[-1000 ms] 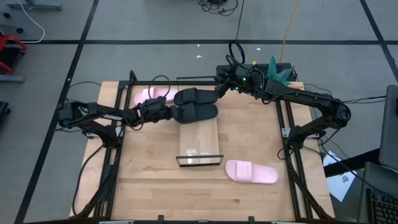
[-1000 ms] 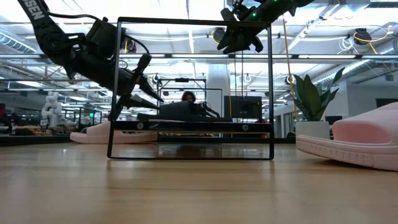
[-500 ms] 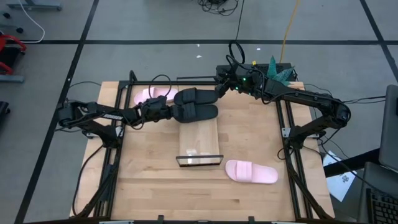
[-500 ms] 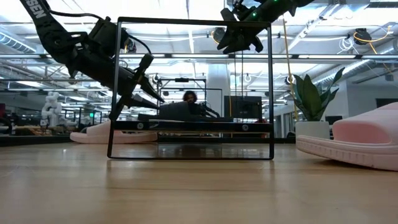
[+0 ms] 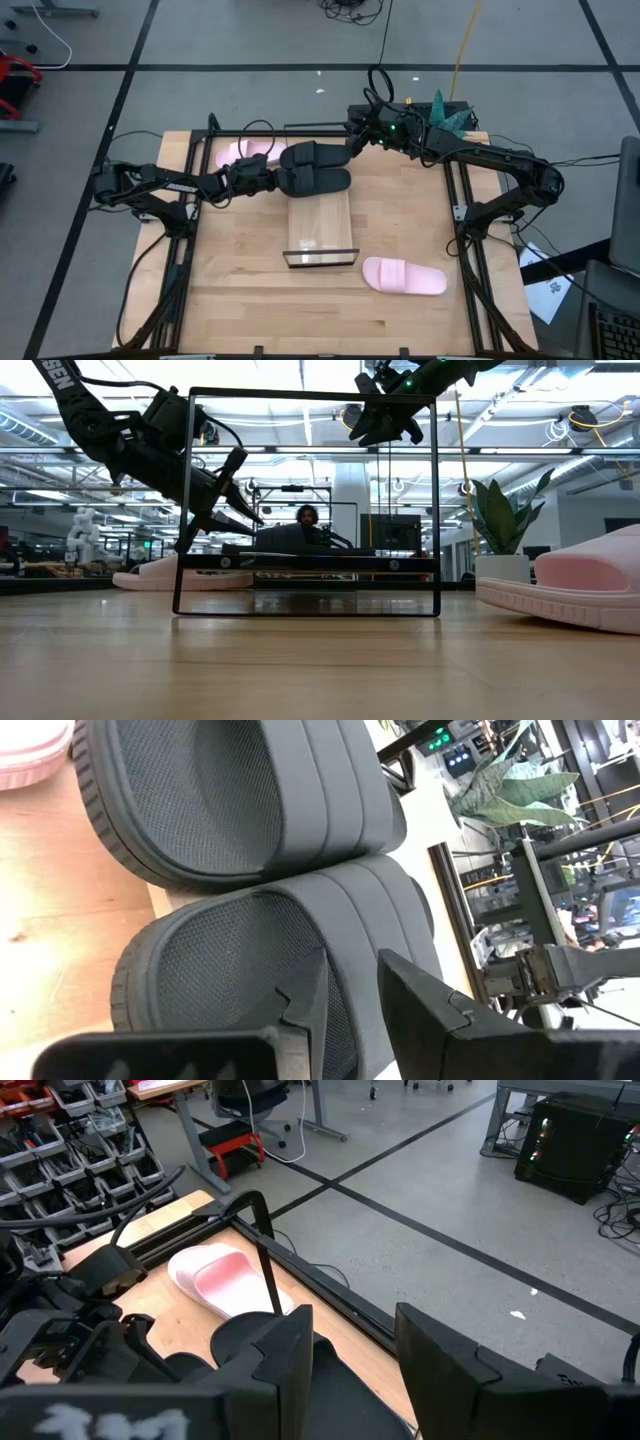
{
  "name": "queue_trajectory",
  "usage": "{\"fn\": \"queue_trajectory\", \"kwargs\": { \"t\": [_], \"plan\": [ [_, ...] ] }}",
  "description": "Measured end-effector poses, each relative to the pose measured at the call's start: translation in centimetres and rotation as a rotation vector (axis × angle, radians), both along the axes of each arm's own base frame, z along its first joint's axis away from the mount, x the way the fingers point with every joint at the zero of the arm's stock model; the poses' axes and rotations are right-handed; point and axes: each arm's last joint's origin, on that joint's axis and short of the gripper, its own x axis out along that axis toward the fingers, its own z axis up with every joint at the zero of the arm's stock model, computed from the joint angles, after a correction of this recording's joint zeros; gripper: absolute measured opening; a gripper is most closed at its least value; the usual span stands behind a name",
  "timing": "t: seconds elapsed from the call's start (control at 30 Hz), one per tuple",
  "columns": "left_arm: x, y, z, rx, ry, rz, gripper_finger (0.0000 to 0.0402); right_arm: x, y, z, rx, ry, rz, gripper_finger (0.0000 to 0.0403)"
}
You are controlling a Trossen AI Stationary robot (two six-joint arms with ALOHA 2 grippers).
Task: Pick and place slides into the shelf
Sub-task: Put the black slipper on the shelf
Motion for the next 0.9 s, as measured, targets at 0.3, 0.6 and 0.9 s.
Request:
{"fn": "queue_trajectory", "kwargs": {
  "t": [0.3,0.6,0.9],
  "plan": [
    [0.18,0.07,0.23,0.002,-0.006,0.001,0.0088,0.02,-0.01,0.07,-0.003,-0.007,0.000,0.0134],
    [0.49,0.12,0.44,0.011,0.035,-0.012,0.0088,0.02,-0.01,0.06,-0.003,-0.006,0.000,0.0134],
    [0.79,-0.19,-0.23,-0.014,0.055,-0.010,0.0088,0.02,-0.01,0.06,-0.003,-0.006,0.000,0.0134]
  ]
}}
